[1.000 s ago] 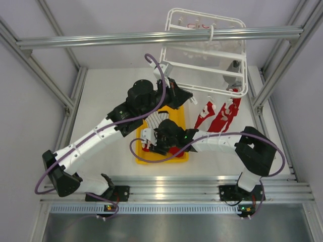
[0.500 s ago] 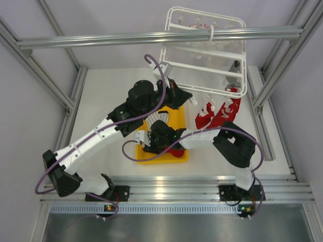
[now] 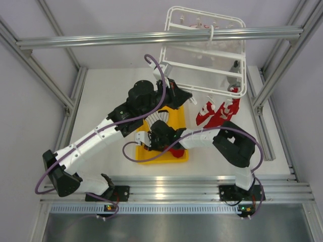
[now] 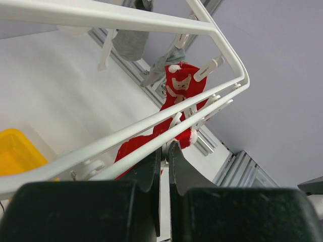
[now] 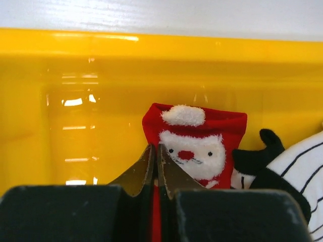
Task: Clip the socks to the hanger
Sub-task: Pick up the sock from the bin.
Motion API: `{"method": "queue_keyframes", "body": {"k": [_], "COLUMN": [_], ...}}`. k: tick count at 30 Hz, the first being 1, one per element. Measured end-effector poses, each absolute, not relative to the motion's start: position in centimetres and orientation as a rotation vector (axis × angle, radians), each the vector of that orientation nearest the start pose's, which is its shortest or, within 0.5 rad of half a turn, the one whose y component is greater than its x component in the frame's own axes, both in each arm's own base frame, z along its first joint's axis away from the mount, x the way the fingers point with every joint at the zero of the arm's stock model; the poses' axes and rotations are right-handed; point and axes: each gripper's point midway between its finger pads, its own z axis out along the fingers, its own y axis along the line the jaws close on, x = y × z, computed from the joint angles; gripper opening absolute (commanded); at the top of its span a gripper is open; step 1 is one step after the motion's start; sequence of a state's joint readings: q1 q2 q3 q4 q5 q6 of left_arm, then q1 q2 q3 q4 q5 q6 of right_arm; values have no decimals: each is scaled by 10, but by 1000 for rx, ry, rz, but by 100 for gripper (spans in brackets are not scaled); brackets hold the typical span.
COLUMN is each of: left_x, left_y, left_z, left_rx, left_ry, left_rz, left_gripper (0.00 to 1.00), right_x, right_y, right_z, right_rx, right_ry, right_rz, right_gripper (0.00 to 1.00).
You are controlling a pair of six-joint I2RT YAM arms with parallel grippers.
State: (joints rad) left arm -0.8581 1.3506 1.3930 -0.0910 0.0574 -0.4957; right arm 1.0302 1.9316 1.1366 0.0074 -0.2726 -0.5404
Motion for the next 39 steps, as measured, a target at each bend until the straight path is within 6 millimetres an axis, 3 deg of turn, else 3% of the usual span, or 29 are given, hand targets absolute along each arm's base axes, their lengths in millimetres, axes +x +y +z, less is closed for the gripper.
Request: {"method": "queue_keyframes", "body": {"k": [4,9,11,13,16,21,30,36,39], "left_x": [272,272,272,272,272,273,272,274,275], "left_y": [-360,-360,-360,-360,-360,-360,-358,-357,-356], "left_z": [393,393,393,393,393,393,394,394,394], "left_rx": [359,359,359,358,357,359,358,365,366], "left_ry": [1695,1695,1695,1695,1695,1693,1690,1684,1683], "left_rz": [-1072,-1072,-1072,-1071,-1069,-1067,-1068,-1053,-1048], "left_gripper": [0,0,0,0,0,0,0,0,0], "right_x": [210,191,186,184,186,190,217,218,221], "right_y": [404,398,400,405,409,409,425,426,428], "right_z": [33,76,89,93,86,64,53,25,25], "right_rx": [-1807,-1792,-1781,-1783,-1798,-1835,-1759,-1796,-1796], "right_ry": [1617,1556,1541,1544,1572,1632,1730,1814,1812], "right_rz": [563,647,684,699,695,665,574,555,552], "right_gripper": [0,0,27,44,61,65,71,67,55]}}
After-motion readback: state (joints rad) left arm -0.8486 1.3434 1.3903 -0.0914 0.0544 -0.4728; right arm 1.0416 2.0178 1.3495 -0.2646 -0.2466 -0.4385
